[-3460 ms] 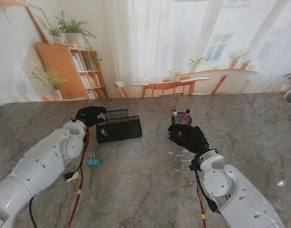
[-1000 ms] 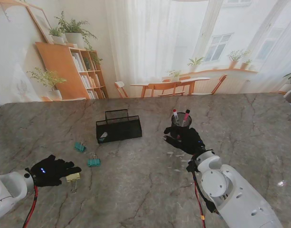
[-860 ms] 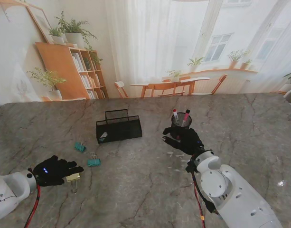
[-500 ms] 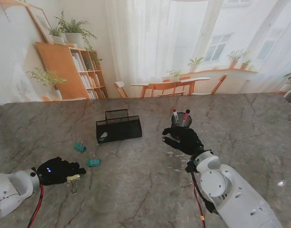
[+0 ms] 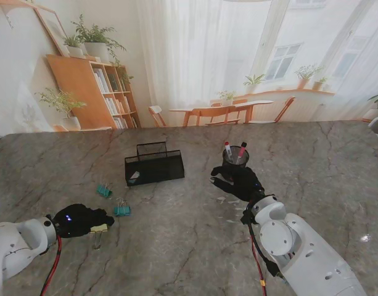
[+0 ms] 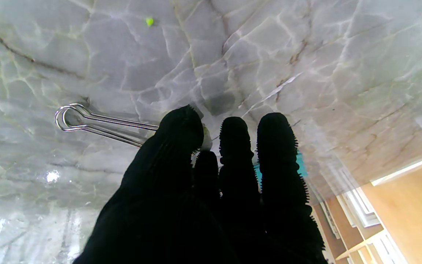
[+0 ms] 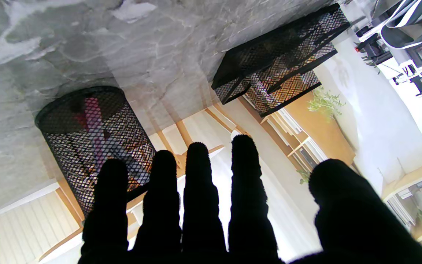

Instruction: Organize desk stationery

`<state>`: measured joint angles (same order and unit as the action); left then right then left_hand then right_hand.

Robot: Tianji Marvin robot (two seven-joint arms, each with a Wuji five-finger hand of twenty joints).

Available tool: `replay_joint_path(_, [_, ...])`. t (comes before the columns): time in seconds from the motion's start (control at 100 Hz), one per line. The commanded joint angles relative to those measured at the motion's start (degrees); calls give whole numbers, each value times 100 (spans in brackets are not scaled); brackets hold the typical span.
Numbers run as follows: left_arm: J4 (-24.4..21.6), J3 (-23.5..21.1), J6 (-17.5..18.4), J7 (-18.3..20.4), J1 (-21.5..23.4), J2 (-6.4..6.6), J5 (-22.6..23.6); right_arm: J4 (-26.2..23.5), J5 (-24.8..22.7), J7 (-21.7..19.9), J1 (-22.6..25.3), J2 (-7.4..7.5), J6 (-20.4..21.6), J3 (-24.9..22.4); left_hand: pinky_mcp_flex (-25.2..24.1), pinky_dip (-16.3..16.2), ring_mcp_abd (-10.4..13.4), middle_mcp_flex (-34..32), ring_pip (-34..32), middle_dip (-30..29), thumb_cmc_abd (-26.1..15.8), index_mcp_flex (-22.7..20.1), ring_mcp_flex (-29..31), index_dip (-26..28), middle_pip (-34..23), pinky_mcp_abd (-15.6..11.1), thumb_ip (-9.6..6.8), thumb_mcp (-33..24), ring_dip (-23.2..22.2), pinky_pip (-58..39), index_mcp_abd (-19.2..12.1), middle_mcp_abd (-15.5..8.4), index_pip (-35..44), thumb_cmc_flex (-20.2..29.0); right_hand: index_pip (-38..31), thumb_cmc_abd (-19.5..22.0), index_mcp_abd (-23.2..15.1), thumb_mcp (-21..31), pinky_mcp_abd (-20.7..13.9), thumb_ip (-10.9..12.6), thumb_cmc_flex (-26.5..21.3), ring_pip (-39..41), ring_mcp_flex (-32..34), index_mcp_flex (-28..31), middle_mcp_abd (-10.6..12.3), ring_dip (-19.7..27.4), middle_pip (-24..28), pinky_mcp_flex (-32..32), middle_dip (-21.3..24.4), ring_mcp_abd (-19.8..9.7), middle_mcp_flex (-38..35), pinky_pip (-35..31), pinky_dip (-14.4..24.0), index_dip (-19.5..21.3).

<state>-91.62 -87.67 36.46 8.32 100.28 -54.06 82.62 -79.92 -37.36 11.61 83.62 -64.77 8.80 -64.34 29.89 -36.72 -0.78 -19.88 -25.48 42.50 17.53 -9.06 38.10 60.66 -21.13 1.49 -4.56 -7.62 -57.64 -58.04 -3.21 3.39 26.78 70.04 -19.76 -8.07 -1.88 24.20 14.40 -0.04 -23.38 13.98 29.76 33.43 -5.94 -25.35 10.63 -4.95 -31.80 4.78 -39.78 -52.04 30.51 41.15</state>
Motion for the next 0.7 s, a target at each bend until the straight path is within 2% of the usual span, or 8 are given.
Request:
replay_joint_path(0.0, [219, 122, 16, 61, 28, -29, 14, -20, -4, -71, 25, 1, -16, 3, 235, -219, 100, -546, -287, 131, 46, -287, 293, 73, -545, -311, 699, 404, -113, -351, -299, -536, 893, 330, -63, 174, 21, -111, 19, -114, -68, 19, 24, 55, -21, 1, 116, 68, -64, 7, -15, -124, -48, 140])
replay_joint_path(0.12, [345, 253, 21, 77, -92, -43, -207, -35, -12, -64, 37, 1, -33, -6, 492, -226, 147, -882, -751, 1108, -248, -392, 514, -225, -558, -415, 647, 699, 126, -605, -252, -471, 1472, 150, -72, 182, 32, -127, 17, -114, -77, 22, 14, 76, -21, 2, 114, 69, -64, 5, -9, -130, -51, 142])
replay_joint_path(0.17, [387, 304, 22, 112, -139, -50, -311, -42, -14, -62, 43, 1, -38, -11, 544, -251, 149, -980, -828, 1189, -385, -472, 555, -186, -568, -405, 644, 768, 236, -699, -220, -437, 1619, 5, -69, 189, 28, -132, 15, -114, -80, 27, 20, 67, -12, 1, 116, 72, -65, 11, -14, -132, -52, 140])
replay_joint_path(0.23, [434, 357, 24, 146, -190, -57, -415, -46, -15, -60, 47, 1, -40, -15, 592, -251, 154, -1136, -1115, 1319, -429, -574, 578, 22, -544, -374, 660, 797, 861, -835, -178, -388, 1762, -99, -67, 196, 27, -138, 17, -114, -86, 28, 17, 65, -10, 2, 113, 70, -64, 8, -7, -134, -54, 140])
replay_joint_path(0.34, [503, 431, -20, 152, -251, -68, -534, -55, -15, -60, 54, 1, -51, -21, 634, -274, 72, -1433, -1202, 1416, -259, -846, 711, 189, -518, -297, 705, 794, 955, -976, -84, -283, 2121, 15, -66, 204, 20, -154, 20, -114, -96, 31, 11, 64, -14, 3, 115, 72, -65, 8, -11, -140, -57, 138])
replay_joint_path(0.49, [541, 468, -127, 193, -263, -91, -703, -67, -12, -61, 62, 0, -59, -27, 861, -38, 54, -2352, -1171, 1885, -218, -1243, 1062, -342, 219, -265, 725, 802, 1265, -1025, 18, -134, 2404, 324, -66, 220, 17, -169, 15, -113, -109, 35, 9, 63, -11, 4, 116, 73, -66, 14, -14, -144, -61, 137])
replay_joint_path(0.58, [583, 481, -259, 220, -253, -120, -912, -68, -11, -61, 64, 0, -60, -28, 1169, 40, 48, -3085, -1177, 1716, -155, -1749, 1470, -796, 389, -243, 700, 492, 1381, -1104, 118, -59, 2226, 390, -70, 230, 13, -178, 16, -113, -114, 37, 12, 69, -16, 4, 116, 75, -65, 15, -13, -145, -64, 138])
replay_joint_path(0.69, [625, 478, -444, 195, -211, -162, -1153, -73, -10, -67, 67, 1, -64, -30, 1410, 120, -20, -3415, -1209, 1562, -76, -2151, 1755, -1185, 424, -232, 700, 274, 1442, -1156, 270, 120, 2168, 392, -74, 236, 25, -190, 18, -113, -123, 38, 9, 83, -16, 5, 116, 70, -66, 6, -14, -150, -65, 138])
